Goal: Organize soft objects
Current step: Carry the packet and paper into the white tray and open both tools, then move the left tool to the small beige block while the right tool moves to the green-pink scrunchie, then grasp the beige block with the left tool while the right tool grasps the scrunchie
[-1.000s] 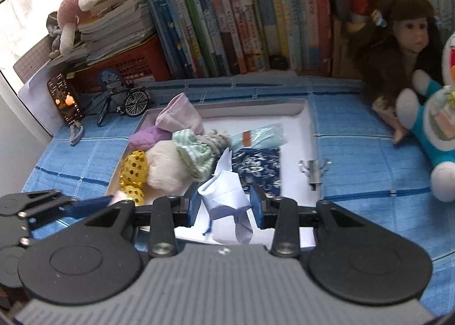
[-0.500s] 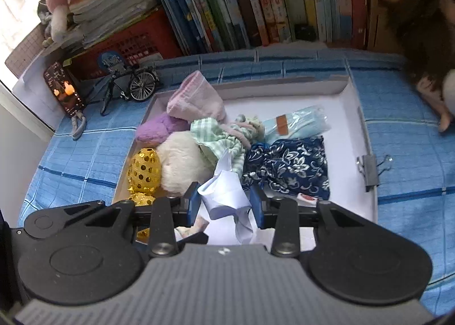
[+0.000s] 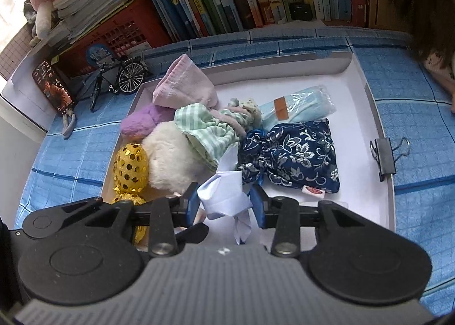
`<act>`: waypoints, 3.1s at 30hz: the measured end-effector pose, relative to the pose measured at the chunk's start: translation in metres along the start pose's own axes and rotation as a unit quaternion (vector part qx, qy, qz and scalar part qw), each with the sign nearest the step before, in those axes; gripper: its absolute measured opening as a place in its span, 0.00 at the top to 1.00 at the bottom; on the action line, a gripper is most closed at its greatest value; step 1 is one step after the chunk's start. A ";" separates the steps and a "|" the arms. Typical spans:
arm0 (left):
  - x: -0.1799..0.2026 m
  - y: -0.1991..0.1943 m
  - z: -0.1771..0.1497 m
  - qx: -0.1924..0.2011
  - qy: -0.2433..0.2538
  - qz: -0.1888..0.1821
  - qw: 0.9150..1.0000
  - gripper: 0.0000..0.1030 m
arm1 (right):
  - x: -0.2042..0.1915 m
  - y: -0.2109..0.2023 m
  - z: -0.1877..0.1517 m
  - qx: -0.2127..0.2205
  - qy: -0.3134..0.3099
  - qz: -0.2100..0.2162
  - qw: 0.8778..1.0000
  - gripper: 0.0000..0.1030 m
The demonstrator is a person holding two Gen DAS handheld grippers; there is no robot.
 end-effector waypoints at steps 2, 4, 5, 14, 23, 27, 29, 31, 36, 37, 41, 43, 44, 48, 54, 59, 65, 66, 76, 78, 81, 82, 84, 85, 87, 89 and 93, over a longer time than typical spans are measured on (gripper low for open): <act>0.000 -0.004 0.001 0.005 -0.002 -0.001 1.000 0.55 | 0.001 -0.004 0.000 0.002 0.001 0.004 1.000 0.40; 0.000 -0.011 0.002 0.012 -0.003 -0.002 1.000 0.48 | 0.001 -0.009 0.000 0.007 0.000 0.008 1.000 0.36; 0.000 -0.014 0.002 0.015 -0.004 -0.001 1.000 0.46 | 0.001 -0.012 -0.001 0.010 0.000 0.010 1.000 0.36; 0.010 -0.069 0.001 0.067 0.009 0.002 0.998 0.32 | 0.002 -0.066 -0.011 0.074 -0.033 0.006 0.997 0.33; 0.040 -0.134 -0.016 0.127 0.038 -0.004 0.991 0.25 | -0.004 -0.135 -0.036 0.145 -0.078 0.014 0.986 0.28; 0.057 -0.159 -0.030 0.153 0.051 -0.018 0.987 0.25 | -0.007 -0.157 -0.048 0.154 -0.088 0.021 0.984 0.26; 0.067 -0.169 -0.039 0.162 0.058 -0.023 0.985 0.25 | -0.009 -0.162 -0.053 0.154 -0.099 0.020 0.983 0.26; 0.076 -0.177 -0.049 0.169 0.066 -0.025 0.983 0.27 | -0.010 -0.166 -0.059 0.151 -0.109 0.014 0.982 0.24; 0.100 -0.189 -0.081 0.162 0.097 -0.046 0.981 0.55 | -0.009 -0.168 -0.072 0.135 -0.134 0.004 0.982 0.23; 0.105 -0.191 -0.089 0.159 0.100 -0.054 0.981 0.55 | -0.009 -0.167 -0.075 0.131 -0.140 0.002 0.982 0.23; 0.124 -0.192 -0.121 0.160 0.121 -0.061 0.978 0.56 | -0.008 -0.162 -0.084 0.113 -0.166 -0.005 0.980 0.23; 0.133 -0.190 -0.137 0.163 0.133 -0.058 0.976 0.58 | -0.009 -0.157 -0.089 0.098 -0.183 -0.004 0.978 0.23; 0.136 -0.187 -0.143 0.164 0.133 -0.057 0.976 0.60 | -0.010 -0.154 -0.091 0.087 -0.192 -0.002 0.977 0.23; 0.139 -0.168 -0.170 0.157 0.093 -0.062 0.981 0.76 | -0.015 -0.139 -0.102 0.048 -0.220 -0.003 0.974 0.23; 0.152 -0.130 -0.201 0.150 0.071 -0.048 0.985 0.78 | -0.030 -0.121 -0.115 0.025 -0.296 -0.029 0.954 0.23; 0.161 -0.099 -0.211 0.162 0.067 -0.013 0.984 0.78 | -0.035 -0.115 -0.109 0.018 -0.319 -0.047 0.947 0.23; 0.167 -0.075 -0.204 0.182 0.076 0.015 0.980 0.78 | -0.038 -0.105 -0.100 0.010 -0.316 -0.053 0.947 0.23; 0.168 -0.071 -0.203 0.184 0.078 0.022 0.980 0.78 | -0.039 -0.102 -0.099 0.007 -0.317 -0.054 0.947 0.24; 0.169 -0.038 -0.189 0.173 0.073 0.024 0.982 0.69 | -0.037 -0.079 -0.094 -0.024 -0.319 -0.062 0.945 0.24; 0.170 -0.036 -0.187 0.181 0.072 0.034 0.980 0.68 | -0.035 -0.073 -0.091 -0.031 -0.314 -0.065 0.947 0.24; 0.171 -0.032 -0.186 0.188 0.071 0.040 0.979 0.65 | -0.033 -0.064 -0.089 -0.044 -0.305 -0.065 0.949 0.24; 0.170 -0.030 -0.186 0.187 0.068 0.038 0.979 0.64 | -0.032 -0.062 -0.088 -0.048 -0.303 -0.065 0.950 0.24; 0.169 -0.027 -0.185 0.192 0.063 0.036 0.979 0.64 | -0.031 -0.055 -0.088 -0.055 -0.299 -0.067 0.950 0.24; 0.169 -0.026 -0.184 0.192 0.064 0.036 0.979 0.64 | -0.031 -0.053 -0.089 -0.058 -0.298 -0.068 0.950 0.24; 0.169 -0.024 -0.184 0.195 0.067 0.037 0.978 0.64 | -0.029 -0.050 -0.087 -0.065 -0.284 -0.056 0.955 0.23; 0.170 -0.024 -0.184 0.194 0.069 0.031 0.978 0.73 | -0.028 -0.048 -0.086 -0.068 -0.274 -0.054 0.958 0.24; 0.171 -0.026 -0.187 0.192 0.069 0.024 0.979 0.73 | -0.022 -0.044 -0.084 -0.097 -0.228 -0.040 0.968 0.57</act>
Point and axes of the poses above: each gripper's, at about its wrist camera, not at the fingertips, and y roughly the way its jaws point, x to its right, z to its top, the point moved 4 cm from there along y, roughly the way its jaws point, and after that the axes turned 10 degrees about -z, right-handed, at the moved point
